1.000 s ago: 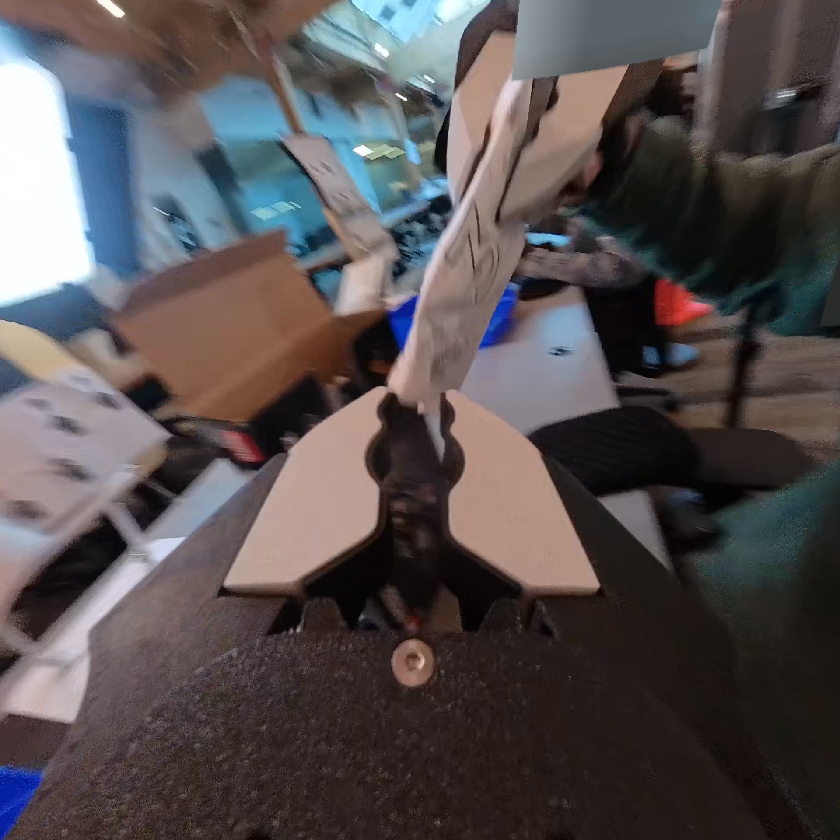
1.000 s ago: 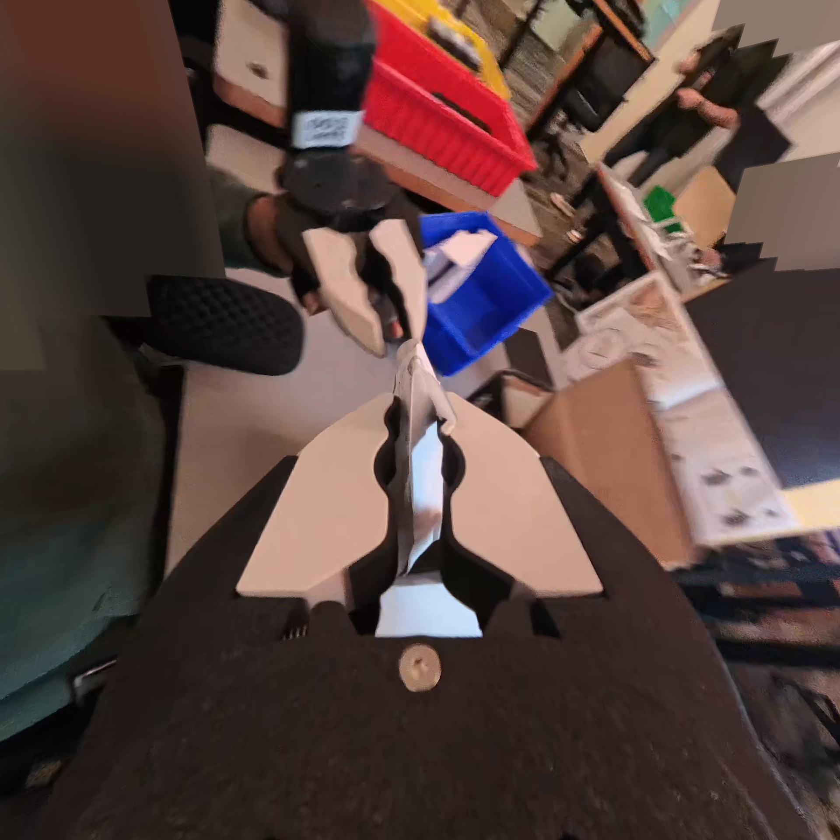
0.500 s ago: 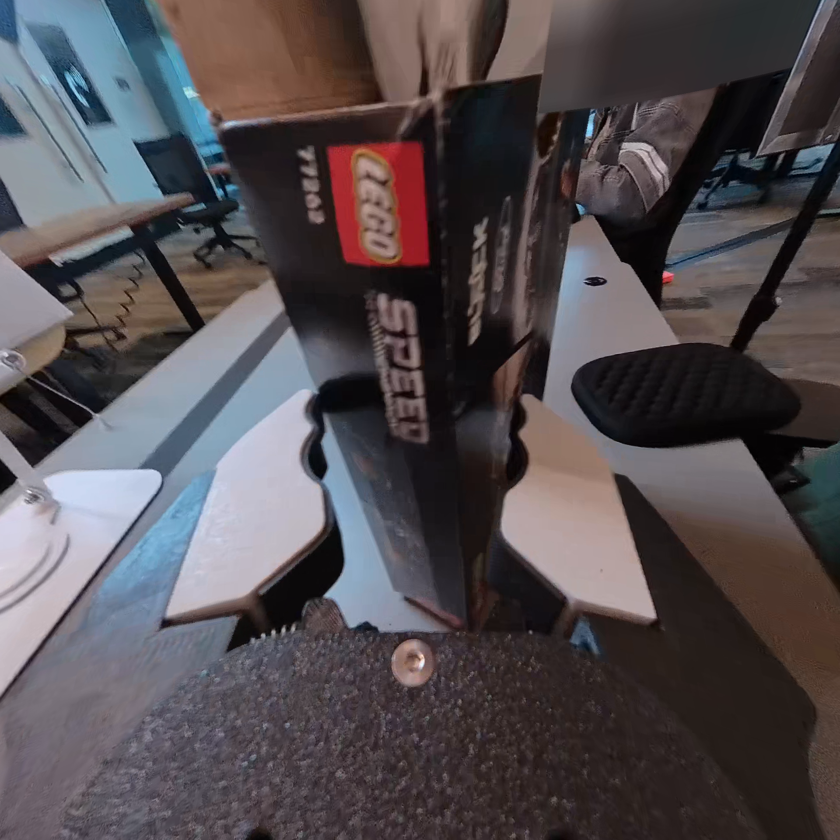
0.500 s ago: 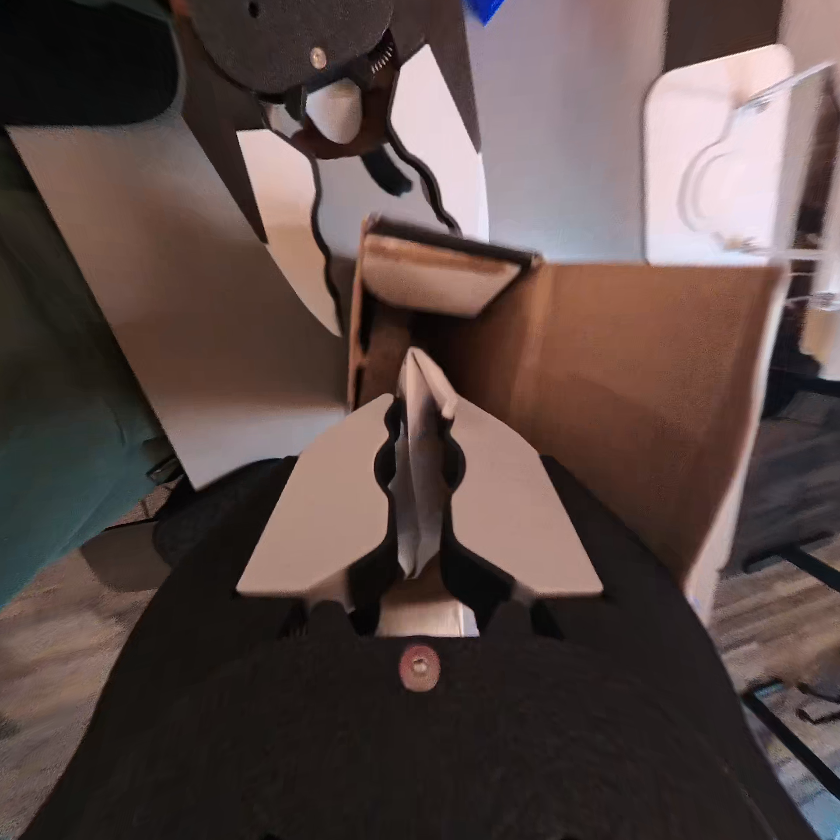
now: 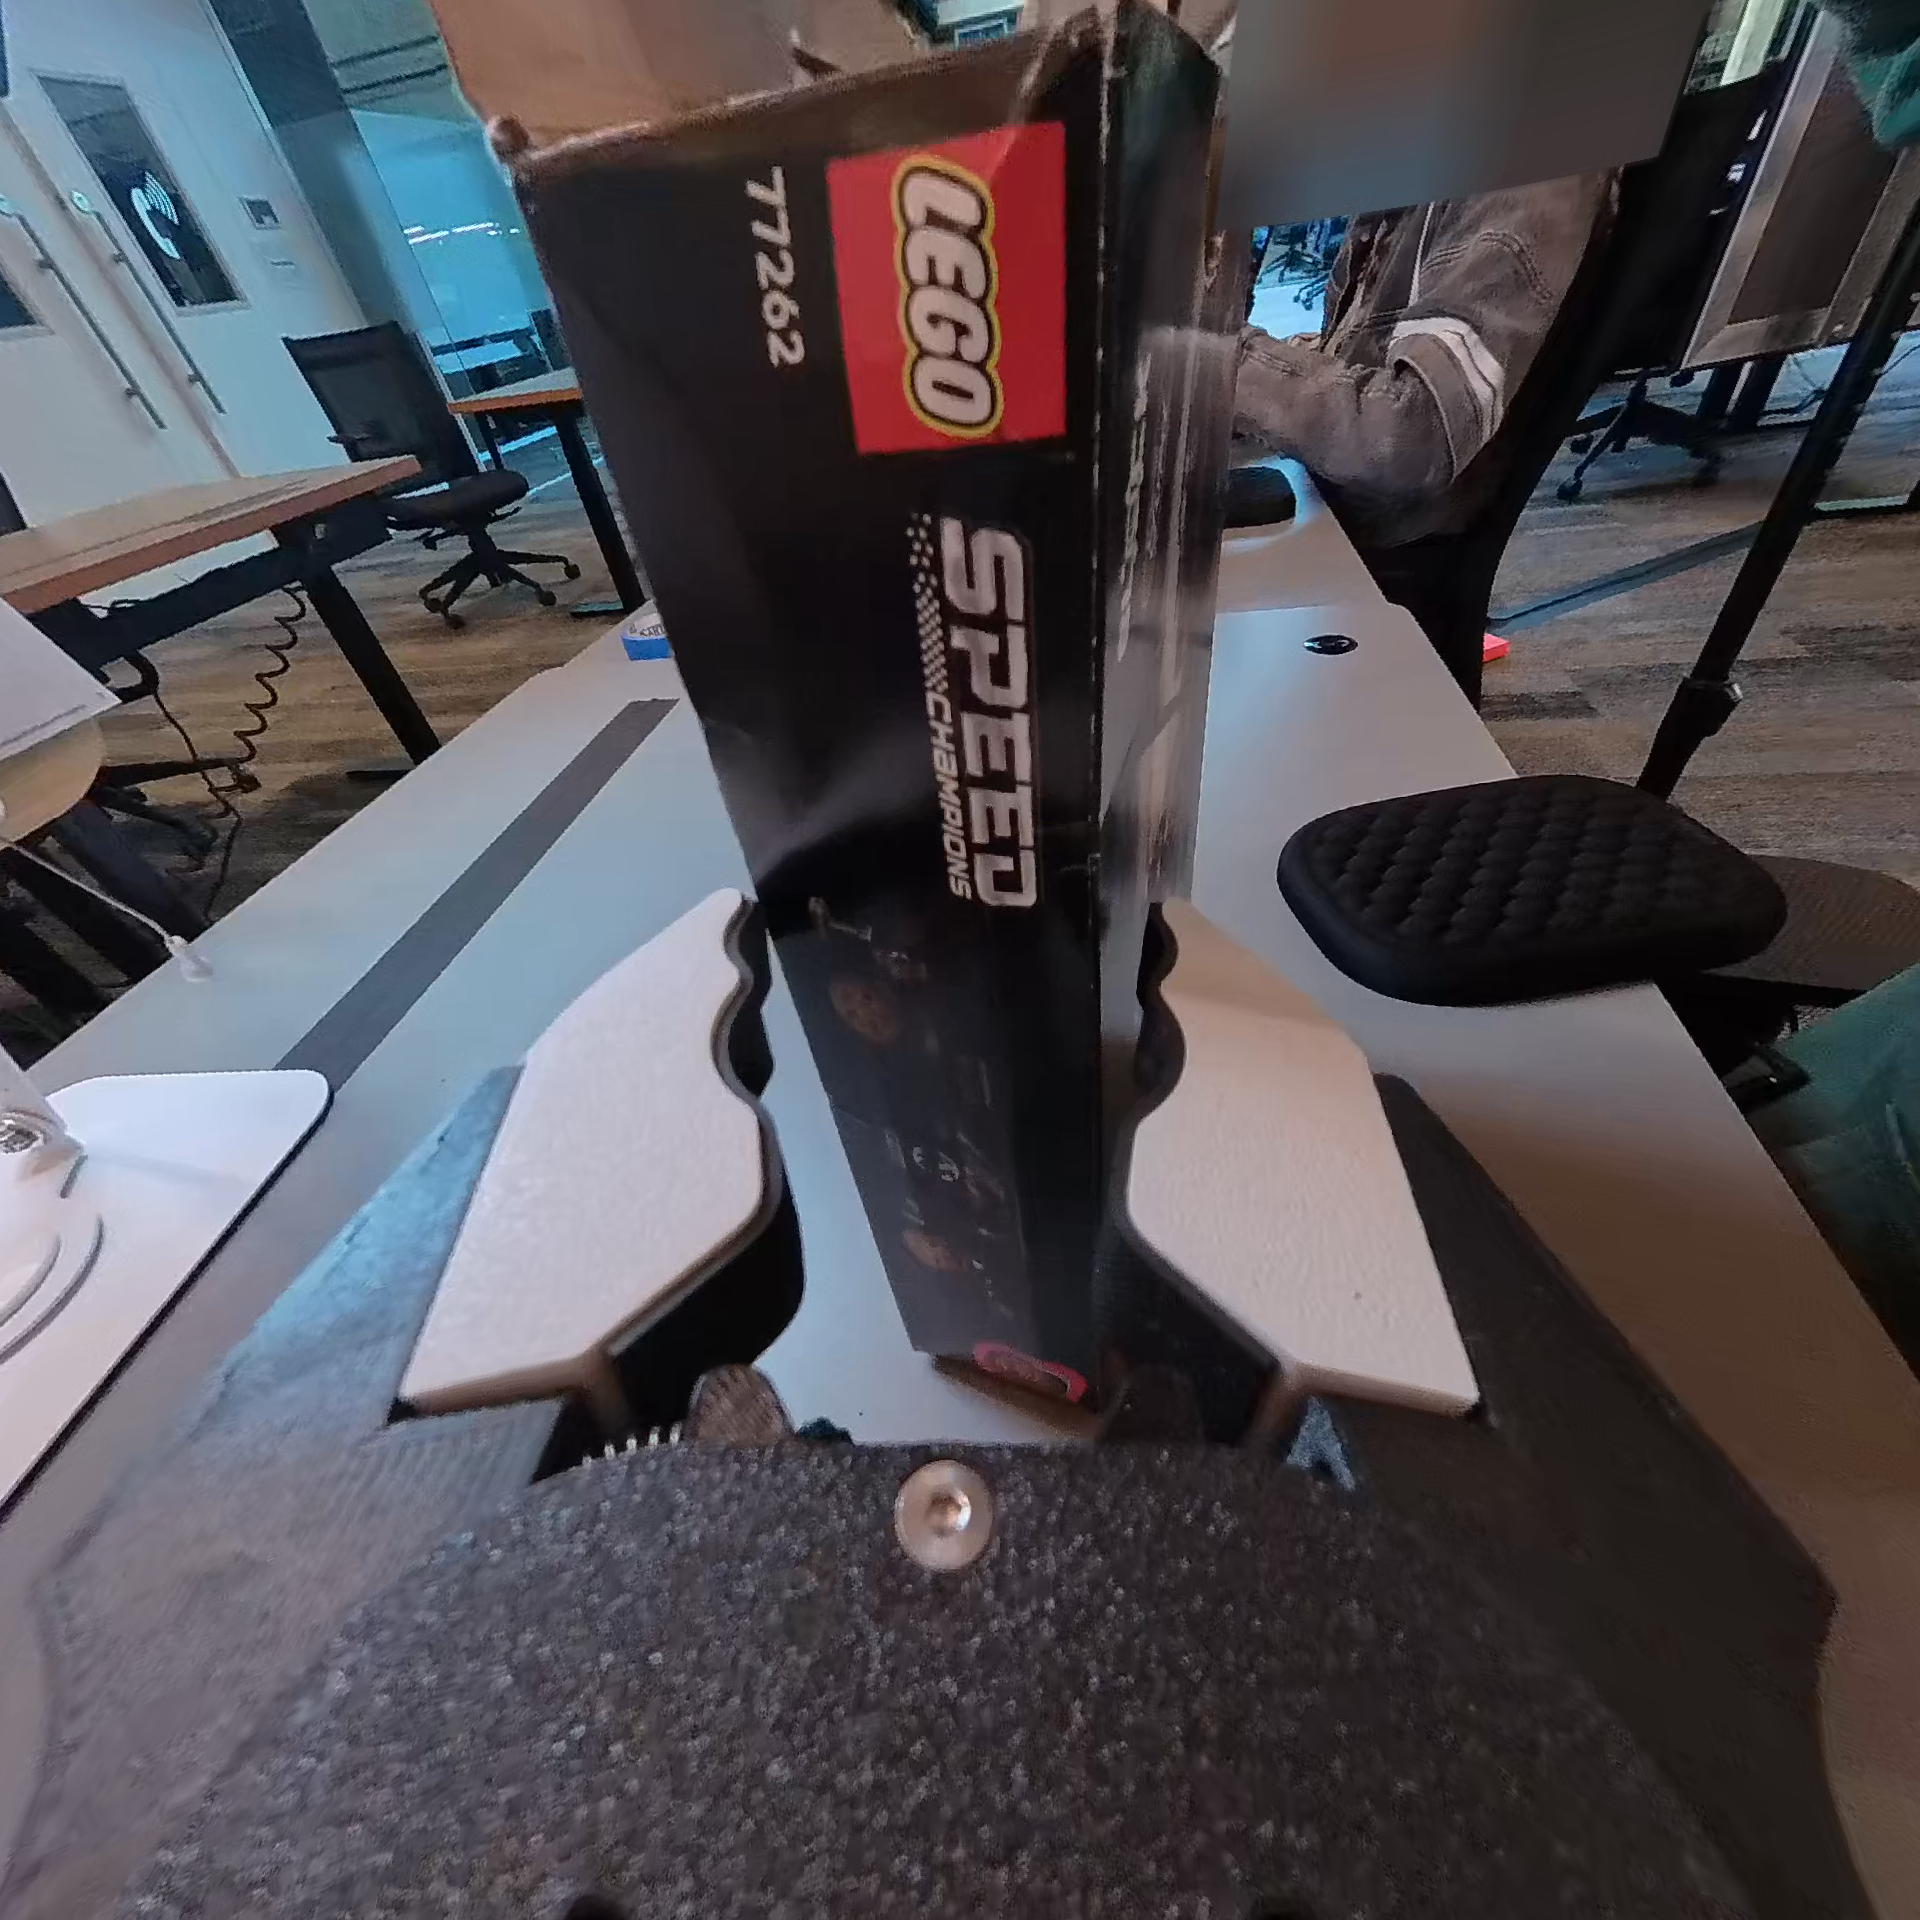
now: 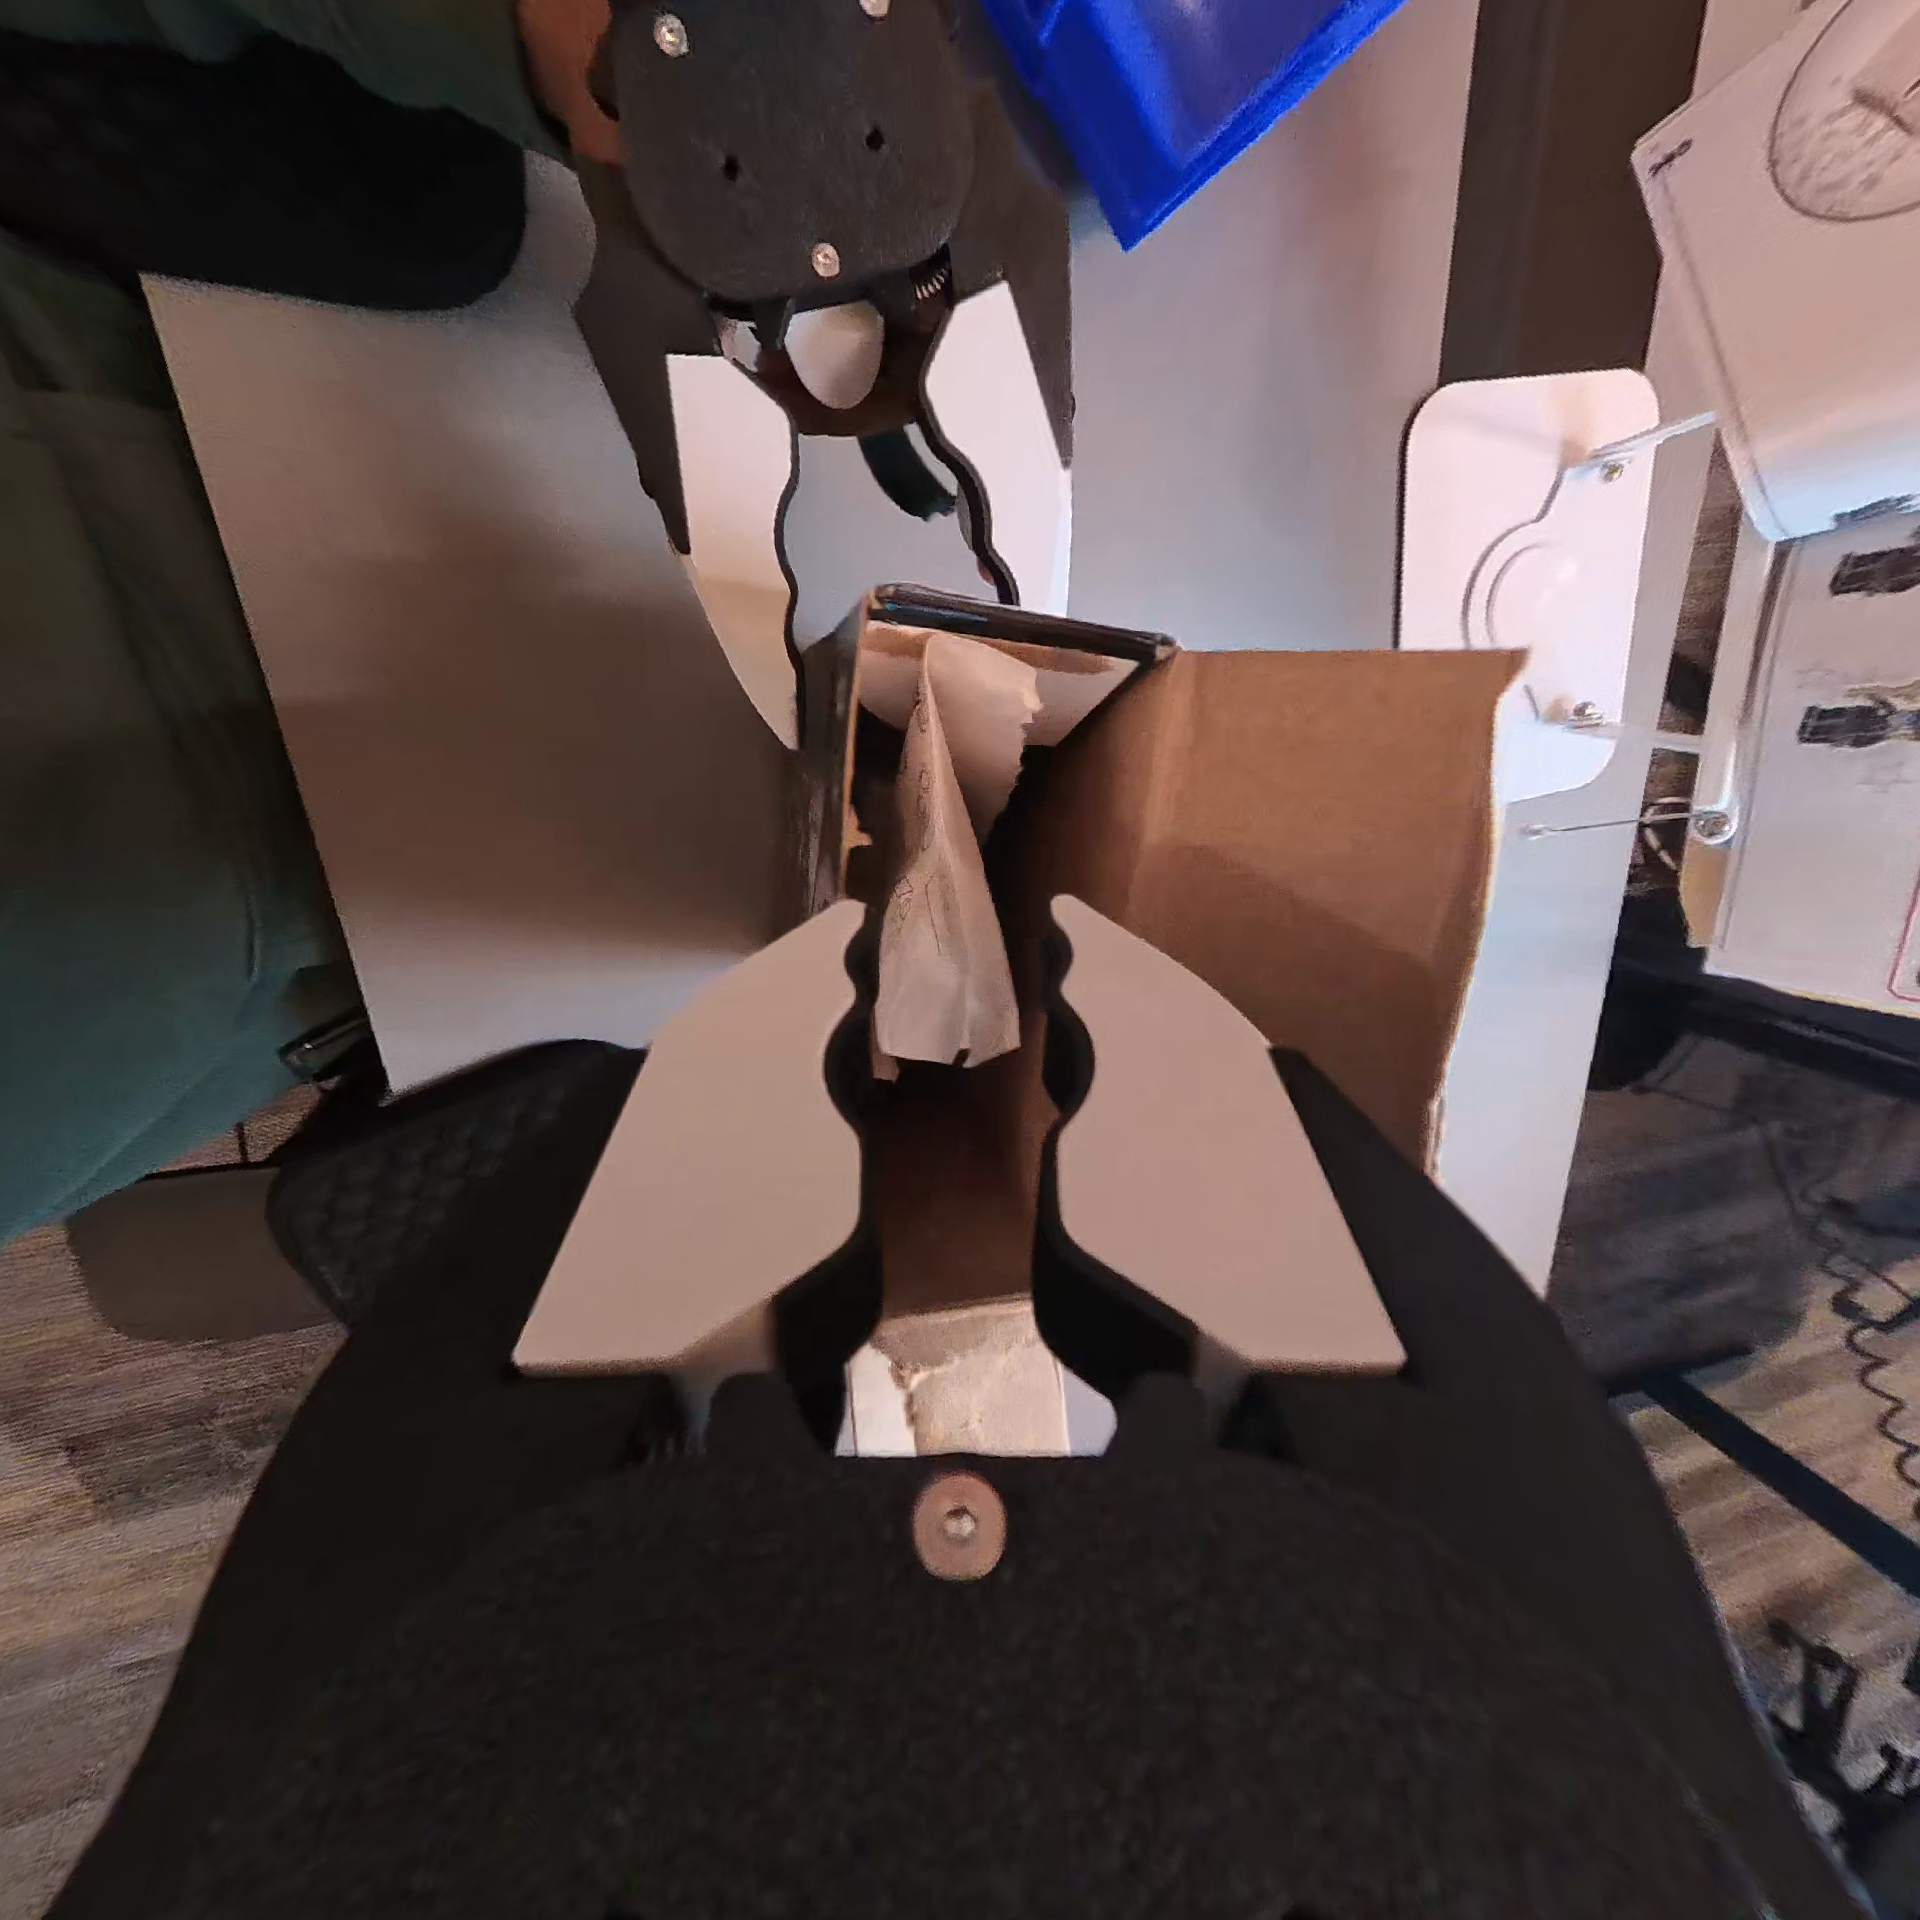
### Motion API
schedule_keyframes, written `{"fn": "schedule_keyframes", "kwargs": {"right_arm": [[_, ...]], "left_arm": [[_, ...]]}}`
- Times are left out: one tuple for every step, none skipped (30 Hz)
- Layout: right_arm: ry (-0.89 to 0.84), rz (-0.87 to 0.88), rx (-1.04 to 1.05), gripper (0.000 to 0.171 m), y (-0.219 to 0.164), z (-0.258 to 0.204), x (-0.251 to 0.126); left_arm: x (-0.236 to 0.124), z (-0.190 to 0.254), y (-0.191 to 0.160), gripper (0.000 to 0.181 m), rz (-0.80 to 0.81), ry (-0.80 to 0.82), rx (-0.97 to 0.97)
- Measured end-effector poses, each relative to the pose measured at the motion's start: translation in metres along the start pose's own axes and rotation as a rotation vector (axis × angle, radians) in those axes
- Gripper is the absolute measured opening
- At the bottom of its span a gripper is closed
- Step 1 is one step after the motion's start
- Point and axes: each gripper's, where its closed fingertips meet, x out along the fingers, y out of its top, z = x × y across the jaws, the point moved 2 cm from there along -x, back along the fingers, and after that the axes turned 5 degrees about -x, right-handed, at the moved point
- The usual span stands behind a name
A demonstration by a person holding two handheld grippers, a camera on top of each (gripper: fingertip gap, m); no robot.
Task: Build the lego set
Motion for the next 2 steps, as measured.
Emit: {"fn": "schedule_keyframes", "kwargs": {"right_arm": [[0.001,-0.011,-0.008,0.024,-0.0006,-0.0016,0.0012],[-0.001,-0.035,-0.012,0.019,-0.0026,-0.0025,0.0042]], "left_arm": [[0.0005,0.0000,0.0002,0.068,0.001,0.000,0.001],[0.0012,0.0002,0.0002,0.069,0.001,-0.001,-0.001]]}}
